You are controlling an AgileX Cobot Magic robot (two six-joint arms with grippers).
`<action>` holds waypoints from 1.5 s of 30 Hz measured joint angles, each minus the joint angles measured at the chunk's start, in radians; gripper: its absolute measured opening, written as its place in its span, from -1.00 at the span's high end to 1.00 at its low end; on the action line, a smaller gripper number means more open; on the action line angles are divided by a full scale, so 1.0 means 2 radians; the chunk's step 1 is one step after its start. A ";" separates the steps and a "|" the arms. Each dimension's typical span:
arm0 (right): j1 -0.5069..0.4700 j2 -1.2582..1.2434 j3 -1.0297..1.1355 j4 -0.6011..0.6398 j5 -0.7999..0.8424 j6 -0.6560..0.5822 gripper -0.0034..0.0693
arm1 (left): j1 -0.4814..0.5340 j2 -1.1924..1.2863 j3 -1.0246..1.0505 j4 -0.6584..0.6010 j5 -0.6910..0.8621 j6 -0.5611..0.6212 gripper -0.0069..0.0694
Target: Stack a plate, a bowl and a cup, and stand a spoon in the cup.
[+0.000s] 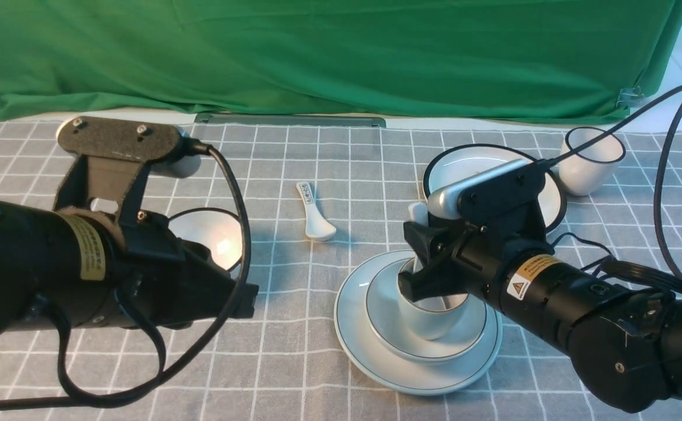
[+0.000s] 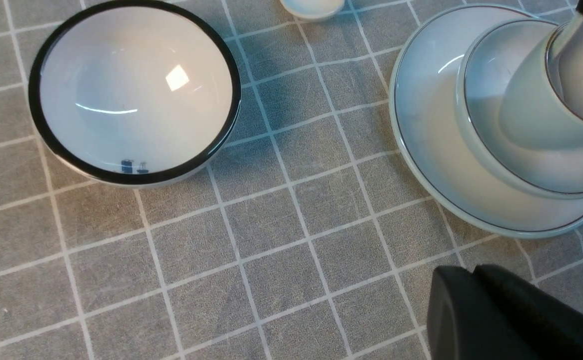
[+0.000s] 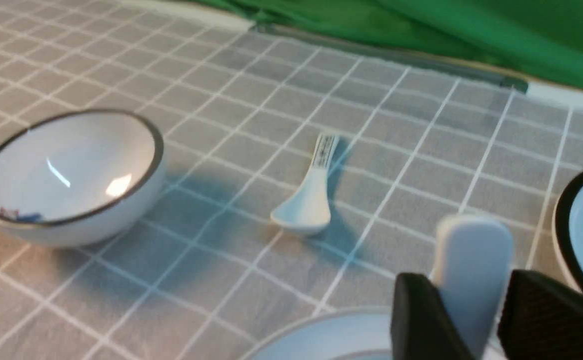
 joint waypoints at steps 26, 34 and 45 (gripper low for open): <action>-0.096 -0.711 0.104 -0.049 0.398 -0.034 0.85 | 0.000 -0.261 0.084 0.096 -0.018 -0.038 0.79; -0.096 -0.809 0.143 -0.049 0.397 -0.019 0.82 | 0.000 -0.381 0.193 0.100 -0.048 -0.047 0.79; -0.096 -0.809 0.144 -0.049 0.424 0.011 0.72 | 0.000 -0.407 0.215 0.096 -0.070 -0.039 0.79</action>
